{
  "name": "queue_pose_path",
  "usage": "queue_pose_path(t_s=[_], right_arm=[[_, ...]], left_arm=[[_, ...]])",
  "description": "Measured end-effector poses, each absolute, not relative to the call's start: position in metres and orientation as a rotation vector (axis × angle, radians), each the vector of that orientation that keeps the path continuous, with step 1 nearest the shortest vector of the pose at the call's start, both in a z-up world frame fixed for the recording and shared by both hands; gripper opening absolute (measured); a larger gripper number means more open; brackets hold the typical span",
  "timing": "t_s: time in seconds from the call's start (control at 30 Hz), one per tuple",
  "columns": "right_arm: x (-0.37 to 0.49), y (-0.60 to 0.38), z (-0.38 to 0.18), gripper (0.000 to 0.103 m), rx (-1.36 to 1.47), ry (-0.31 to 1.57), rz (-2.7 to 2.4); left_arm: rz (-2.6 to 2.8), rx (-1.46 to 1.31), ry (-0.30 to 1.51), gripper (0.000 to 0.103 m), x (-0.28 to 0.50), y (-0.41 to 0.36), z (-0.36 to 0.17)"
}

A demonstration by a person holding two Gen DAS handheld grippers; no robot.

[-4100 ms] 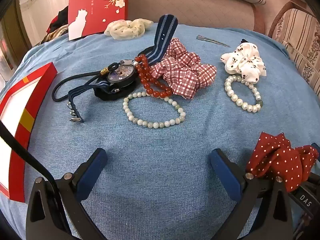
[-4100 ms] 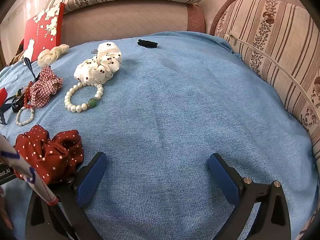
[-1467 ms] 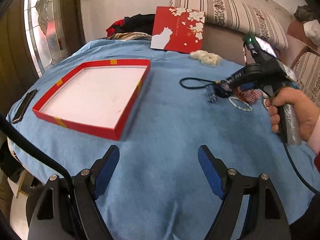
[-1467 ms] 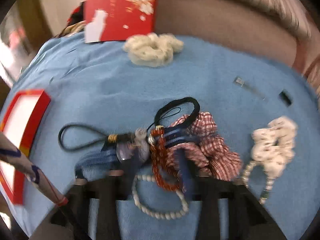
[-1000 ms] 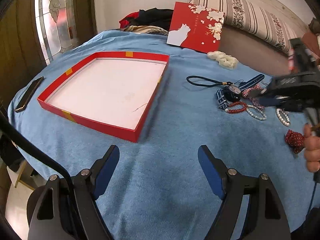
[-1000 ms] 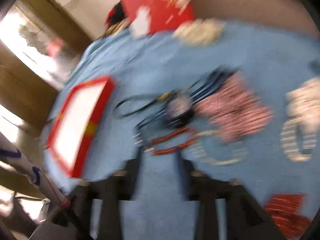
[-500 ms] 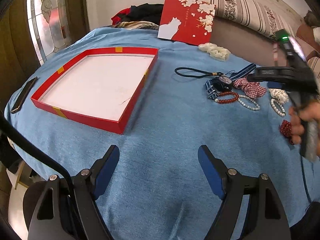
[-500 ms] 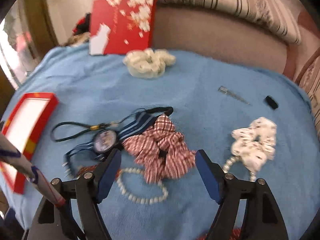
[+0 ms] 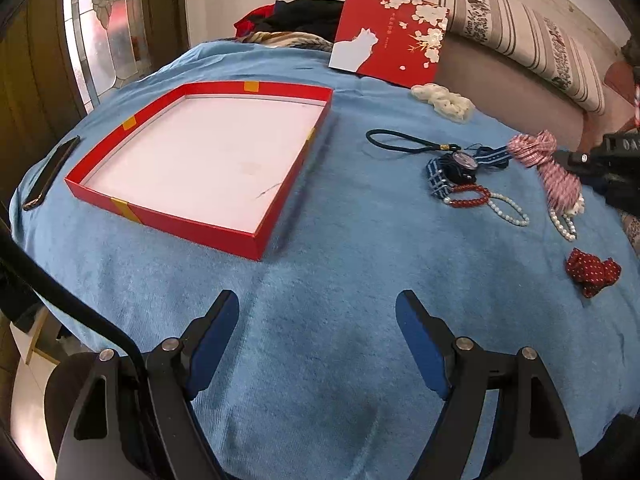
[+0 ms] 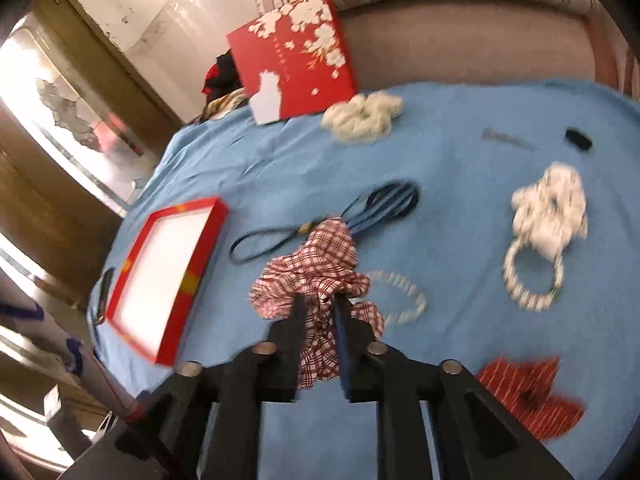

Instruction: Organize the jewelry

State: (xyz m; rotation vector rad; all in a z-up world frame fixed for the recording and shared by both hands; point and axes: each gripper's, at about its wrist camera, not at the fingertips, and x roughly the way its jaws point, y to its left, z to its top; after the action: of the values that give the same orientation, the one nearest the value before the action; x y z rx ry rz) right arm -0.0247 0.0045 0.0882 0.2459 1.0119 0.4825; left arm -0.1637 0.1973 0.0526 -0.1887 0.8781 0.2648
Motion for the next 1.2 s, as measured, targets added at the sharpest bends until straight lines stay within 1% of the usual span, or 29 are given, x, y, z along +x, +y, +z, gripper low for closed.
queue_pose_path(t_s=[0.03, 0.07, 0.17, 0.27, 0.33, 0.37, 0.53, 0.67, 0.97, 1.0, 1.03, 1.07, 1.1, 1.13, 1.2], right_arm=[[-0.032, 0.01, 0.08, 0.052, 0.241, 1.036, 0.483], [-0.034, 0.012, 0.076, 0.058, 0.234, 1.045, 0.482], [-0.053, -0.001, 0.075, 0.058, 0.219, 1.018, 0.462], [-0.064, -0.035, 0.088, 0.058, 0.261, 0.961, 0.426], [-0.074, -0.065, 0.098, 0.06, 0.263, 0.926, 0.371], [-0.075, -0.077, 0.1, 0.061, 0.256, 0.917, 0.337], [-0.086, -0.123, 0.09, 0.062, 0.208, 0.923, 0.197], [-0.09, -0.131, 0.073, 0.065, 0.21, 0.943, 0.18], [-0.081, -0.117, 0.043, 0.065, 0.203, 0.969, 0.196], [-0.078, -0.116, 0.04, 0.065, 0.21, 0.972, 0.195], [-0.075, -0.115, 0.037, 0.065, 0.219, 0.974, 0.19], [-0.074, -0.114, 0.035, 0.05, 0.23, 0.974, 0.189], [-0.072, -0.114, 0.032, 0.024, 0.247, 0.981, 0.194], [-0.07, -0.114, 0.031, 0.02, 0.255, 0.989, 0.194], [-0.07, -0.114, 0.035, 0.016, 0.287, 0.978, 0.201]], left_arm=[[0.259, -0.188, 0.878, 0.08, -0.165, 0.196, 0.055], [0.254, -0.187, 0.88, 0.08, -0.166, 0.195, 0.056], [0.228, -0.184, 0.889, 0.08, -0.169, 0.193, 0.062], [0.194, -0.183, 0.892, 0.08, -0.167, 0.189, 0.067], [0.159, -0.193, 0.903, 0.08, -0.162, 0.185, 0.069], [0.127, -0.206, 0.914, 0.08, -0.156, 0.182, 0.07], [-0.039, -0.271, 0.974, 0.08, -0.116, 0.161, 0.067], [-0.132, -0.314, 1.022, 0.08, -0.077, 0.143, 0.055], [-0.178, -0.415, 1.112, 0.08, -0.025, 0.123, 0.024], [-0.164, -0.402, 1.109, 0.067, -0.024, 0.121, 0.024], [-0.158, -0.39, 1.111, 0.033, -0.024, 0.12, 0.025], [-0.186, -0.397, 1.14, 0.013, -0.021, 0.119, 0.023], [-0.207, -0.42, 1.168, 0.006, -0.021, 0.12, 0.022], [-0.205, -0.435, 1.169, 0.006, -0.023, 0.122, 0.023], [-0.201, -0.401, 1.135, 0.006, -0.034, 0.127, 0.037]])
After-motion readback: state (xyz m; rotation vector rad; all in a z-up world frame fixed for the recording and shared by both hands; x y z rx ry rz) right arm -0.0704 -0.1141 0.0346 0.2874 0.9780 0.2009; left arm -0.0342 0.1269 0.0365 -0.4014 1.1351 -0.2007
